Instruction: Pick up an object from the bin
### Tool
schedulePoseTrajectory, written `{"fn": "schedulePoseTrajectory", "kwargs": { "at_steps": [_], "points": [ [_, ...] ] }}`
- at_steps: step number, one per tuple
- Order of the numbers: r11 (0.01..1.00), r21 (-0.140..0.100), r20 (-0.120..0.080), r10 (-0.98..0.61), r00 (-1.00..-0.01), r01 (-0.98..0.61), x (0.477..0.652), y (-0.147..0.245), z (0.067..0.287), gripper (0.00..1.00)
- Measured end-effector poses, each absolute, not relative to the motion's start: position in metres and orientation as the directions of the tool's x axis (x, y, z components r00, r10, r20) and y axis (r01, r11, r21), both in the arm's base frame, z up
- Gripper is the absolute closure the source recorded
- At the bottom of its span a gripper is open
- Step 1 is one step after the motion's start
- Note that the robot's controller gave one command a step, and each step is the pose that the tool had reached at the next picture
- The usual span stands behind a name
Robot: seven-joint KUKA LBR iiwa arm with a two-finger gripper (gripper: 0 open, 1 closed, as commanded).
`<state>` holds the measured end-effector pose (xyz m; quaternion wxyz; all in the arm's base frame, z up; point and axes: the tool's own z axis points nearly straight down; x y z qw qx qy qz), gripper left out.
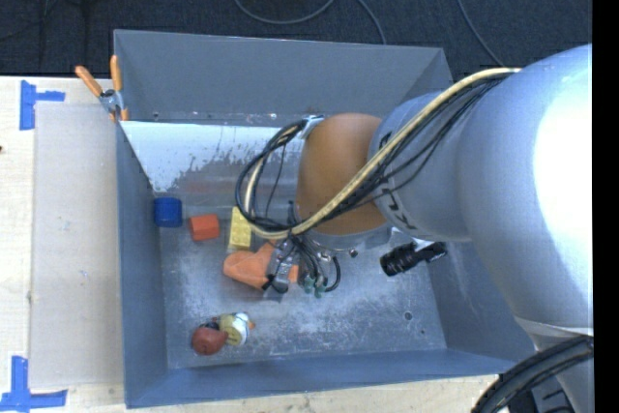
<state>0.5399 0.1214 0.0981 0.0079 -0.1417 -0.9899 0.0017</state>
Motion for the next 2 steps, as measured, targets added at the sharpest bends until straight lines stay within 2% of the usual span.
{"fn": "schedulePoseTrajectory", "kwargs": {
  "at_steps": [2],
  "points": [
    [0.960,-0.002,0.010,0.280,-0.960,0.279,0.541,0.122,0.139,1.00]
  ]
}}
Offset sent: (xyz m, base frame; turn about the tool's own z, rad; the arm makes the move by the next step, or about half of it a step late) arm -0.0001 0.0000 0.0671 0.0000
